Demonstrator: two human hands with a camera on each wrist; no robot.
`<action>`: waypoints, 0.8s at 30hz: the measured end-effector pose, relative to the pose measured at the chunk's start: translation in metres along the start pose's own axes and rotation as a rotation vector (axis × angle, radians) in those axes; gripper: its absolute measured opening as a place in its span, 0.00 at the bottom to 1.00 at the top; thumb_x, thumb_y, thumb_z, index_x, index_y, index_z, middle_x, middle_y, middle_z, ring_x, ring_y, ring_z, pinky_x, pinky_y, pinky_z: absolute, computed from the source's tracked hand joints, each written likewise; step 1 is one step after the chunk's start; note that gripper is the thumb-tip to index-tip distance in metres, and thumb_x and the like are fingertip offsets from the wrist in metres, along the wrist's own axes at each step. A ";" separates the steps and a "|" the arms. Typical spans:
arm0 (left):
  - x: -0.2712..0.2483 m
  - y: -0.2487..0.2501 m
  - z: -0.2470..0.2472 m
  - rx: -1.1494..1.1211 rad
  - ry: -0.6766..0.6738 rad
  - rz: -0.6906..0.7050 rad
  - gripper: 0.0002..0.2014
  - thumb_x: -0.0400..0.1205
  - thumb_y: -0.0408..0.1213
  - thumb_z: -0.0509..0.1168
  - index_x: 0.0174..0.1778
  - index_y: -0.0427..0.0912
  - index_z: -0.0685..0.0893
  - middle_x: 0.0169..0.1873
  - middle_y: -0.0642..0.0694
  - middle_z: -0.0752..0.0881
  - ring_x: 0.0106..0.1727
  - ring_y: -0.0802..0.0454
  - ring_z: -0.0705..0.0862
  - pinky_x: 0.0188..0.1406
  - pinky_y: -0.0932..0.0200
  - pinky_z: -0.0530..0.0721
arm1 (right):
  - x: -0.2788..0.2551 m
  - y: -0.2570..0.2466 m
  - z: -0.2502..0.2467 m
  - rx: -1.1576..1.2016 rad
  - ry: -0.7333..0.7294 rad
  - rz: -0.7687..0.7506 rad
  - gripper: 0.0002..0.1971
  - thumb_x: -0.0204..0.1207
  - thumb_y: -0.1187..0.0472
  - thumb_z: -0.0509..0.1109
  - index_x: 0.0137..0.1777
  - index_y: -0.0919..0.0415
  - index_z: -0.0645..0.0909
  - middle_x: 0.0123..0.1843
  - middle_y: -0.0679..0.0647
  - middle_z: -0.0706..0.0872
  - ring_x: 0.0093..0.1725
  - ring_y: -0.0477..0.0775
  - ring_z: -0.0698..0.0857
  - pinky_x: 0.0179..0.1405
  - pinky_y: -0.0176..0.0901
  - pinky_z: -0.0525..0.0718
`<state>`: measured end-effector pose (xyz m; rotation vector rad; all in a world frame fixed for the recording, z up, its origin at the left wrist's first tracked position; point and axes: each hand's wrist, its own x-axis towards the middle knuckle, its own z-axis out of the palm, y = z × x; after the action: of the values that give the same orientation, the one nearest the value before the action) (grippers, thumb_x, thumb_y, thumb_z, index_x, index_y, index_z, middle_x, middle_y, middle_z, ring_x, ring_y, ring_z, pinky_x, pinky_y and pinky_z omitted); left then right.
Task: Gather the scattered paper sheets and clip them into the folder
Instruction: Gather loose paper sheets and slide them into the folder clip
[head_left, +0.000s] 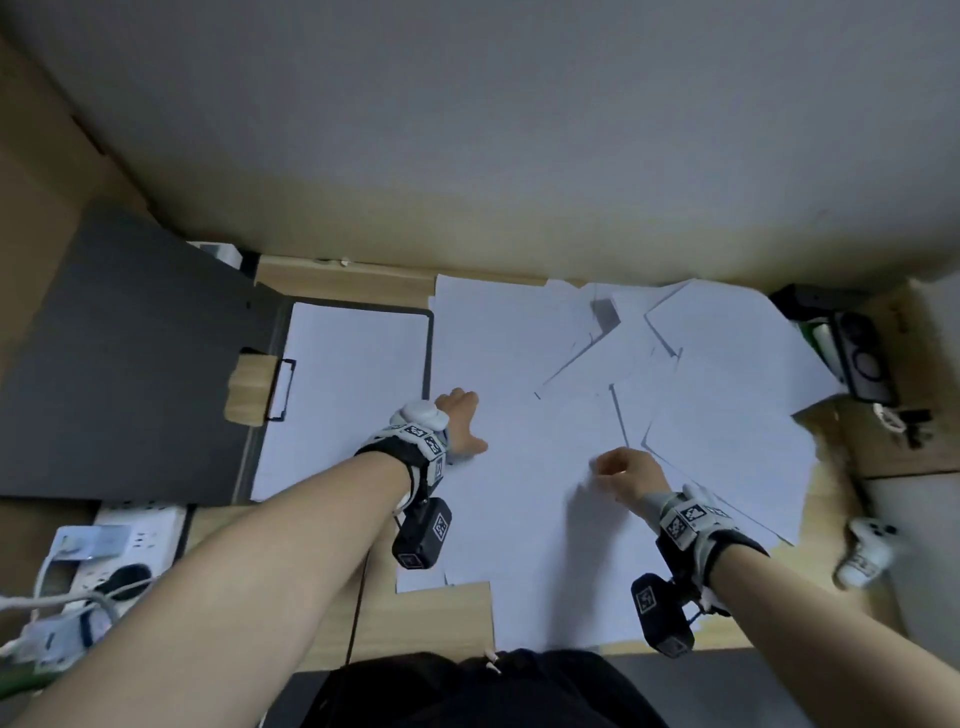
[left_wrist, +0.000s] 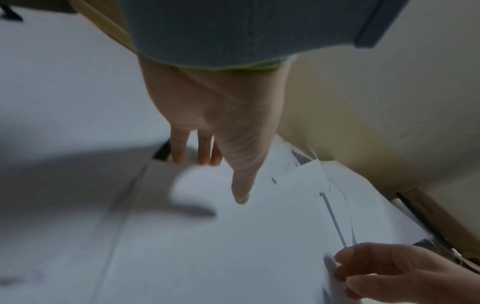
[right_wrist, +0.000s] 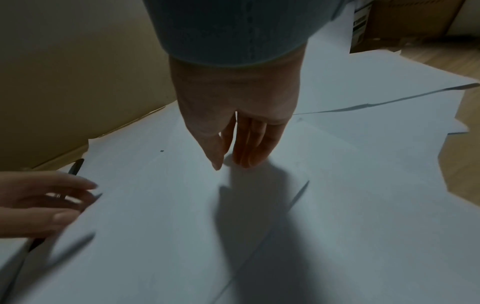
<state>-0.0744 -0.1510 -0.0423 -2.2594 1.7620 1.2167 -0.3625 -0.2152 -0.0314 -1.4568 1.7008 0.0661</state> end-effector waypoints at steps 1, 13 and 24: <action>0.005 0.012 0.009 0.064 0.020 -0.042 0.33 0.71 0.51 0.70 0.70 0.42 0.70 0.66 0.44 0.73 0.66 0.42 0.73 0.62 0.44 0.77 | 0.003 0.008 -0.005 -0.019 -0.023 -0.012 0.11 0.63 0.66 0.79 0.46 0.55 0.90 0.44 0.53 0.92 0.45 0.55 0.88 0.46 0.45 0.85; -0.009 0.070 0.017 0.106 0.020 -0.132 0.10 0.73 0.28 0.63 0.44 0.47 0.77 0.45 0.46 0.86 0.41 0.45 0.83 0.33 0.58 0.75 | 0.029 -0.009 -0.017 -0.267 0.016 -0.759 0.26 0.64 0.61 0.76 0.65 0.54 0.80 0.66 0.54 0.80 0.64 0.55 0.78 0.59 0.47 0.81; -0.040 0.067 -0.038 0.097 0.381 0.028 0.21 0.76 0.30 0.66 0.66 0.46 0.79 0.64 0.46 0.82 0.66 0.44 0.78 0.62 0.50 0.77 | 0.036 -0.073 -0.036 -0.622 -0.190 -0.721 0.12 0.70 0.51 0.75 0.50 0.55 0.87 0.52 0.60 0.90 0.56 0.65 0.85 0.40 0.44 0.74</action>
<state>-0.1112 -0.1603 0.0353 -2.5454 1.9211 0.7167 -0.3203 -0.2852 0.0029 -2.3638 0.9483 0.3493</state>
